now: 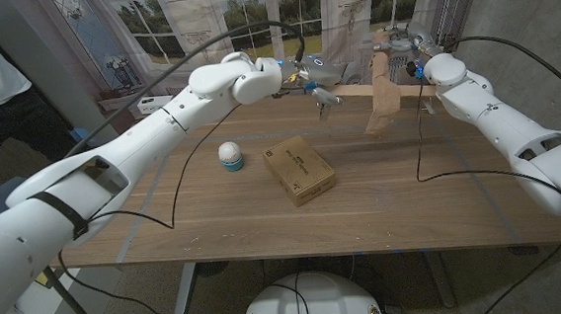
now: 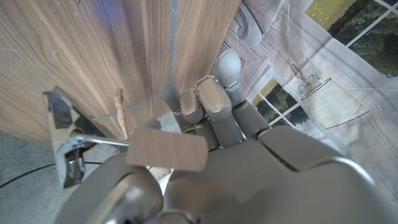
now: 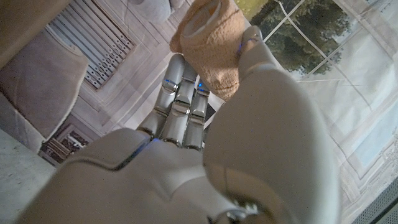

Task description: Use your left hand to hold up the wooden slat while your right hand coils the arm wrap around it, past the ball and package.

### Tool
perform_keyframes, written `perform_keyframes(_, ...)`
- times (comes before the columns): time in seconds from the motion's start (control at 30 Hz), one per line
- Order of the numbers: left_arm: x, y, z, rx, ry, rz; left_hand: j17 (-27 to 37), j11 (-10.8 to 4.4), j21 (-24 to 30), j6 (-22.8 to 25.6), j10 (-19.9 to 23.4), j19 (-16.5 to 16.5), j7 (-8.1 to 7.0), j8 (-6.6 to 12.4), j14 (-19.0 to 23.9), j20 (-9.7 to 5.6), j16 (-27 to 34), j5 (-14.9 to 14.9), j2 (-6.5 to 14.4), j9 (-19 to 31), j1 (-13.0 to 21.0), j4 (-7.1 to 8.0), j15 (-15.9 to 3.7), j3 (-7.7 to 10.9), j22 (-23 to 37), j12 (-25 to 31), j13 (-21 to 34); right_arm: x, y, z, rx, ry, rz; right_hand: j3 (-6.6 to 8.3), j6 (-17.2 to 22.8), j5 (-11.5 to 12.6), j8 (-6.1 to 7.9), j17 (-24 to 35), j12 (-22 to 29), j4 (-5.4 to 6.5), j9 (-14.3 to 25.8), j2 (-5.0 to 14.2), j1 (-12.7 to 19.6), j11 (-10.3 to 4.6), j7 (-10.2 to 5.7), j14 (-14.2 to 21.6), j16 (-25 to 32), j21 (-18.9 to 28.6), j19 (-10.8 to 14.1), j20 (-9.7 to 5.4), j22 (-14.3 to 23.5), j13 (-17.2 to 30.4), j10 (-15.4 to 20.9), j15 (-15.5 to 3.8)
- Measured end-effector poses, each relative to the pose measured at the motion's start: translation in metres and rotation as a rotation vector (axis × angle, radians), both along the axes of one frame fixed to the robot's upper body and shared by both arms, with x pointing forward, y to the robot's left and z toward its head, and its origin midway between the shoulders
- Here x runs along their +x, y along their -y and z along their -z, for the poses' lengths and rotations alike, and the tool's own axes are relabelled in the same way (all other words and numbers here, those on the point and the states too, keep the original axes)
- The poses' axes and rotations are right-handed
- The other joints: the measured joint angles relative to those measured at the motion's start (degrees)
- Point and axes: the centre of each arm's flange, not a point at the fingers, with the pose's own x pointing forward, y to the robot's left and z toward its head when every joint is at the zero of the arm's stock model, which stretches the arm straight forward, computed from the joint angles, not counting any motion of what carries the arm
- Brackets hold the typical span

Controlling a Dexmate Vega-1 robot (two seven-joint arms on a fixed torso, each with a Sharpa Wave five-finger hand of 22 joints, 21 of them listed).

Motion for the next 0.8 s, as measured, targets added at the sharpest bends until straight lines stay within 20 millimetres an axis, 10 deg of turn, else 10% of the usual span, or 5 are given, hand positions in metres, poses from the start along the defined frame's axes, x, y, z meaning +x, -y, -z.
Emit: perform_keyframes(0.8, 0.004, -0.006, -0.009, -0.037, 0.059, 0.023, 0.0, -0.08, 0.0, -0.1, 0.1, 0.0, 0.09, -0.01, 0.1, 0.00, 0.0, 0.0, -0.2, 0.0, -0.2, -0.01, 0.08, 0.01, 0.1, 0.0, 0.0, 0.021, 0.028, 0.048, 0.019, -0.193, 0.034, -0.01, 0.0, 0.3, -0.35, 0.3, 0.2, -0.01, 0.3, 0.00, 0.0, -0.01, 0.00, 0.0, -0.4, 0.0, -0.3, -0.09, 0.0, -0.1, 0.0, 0.00)
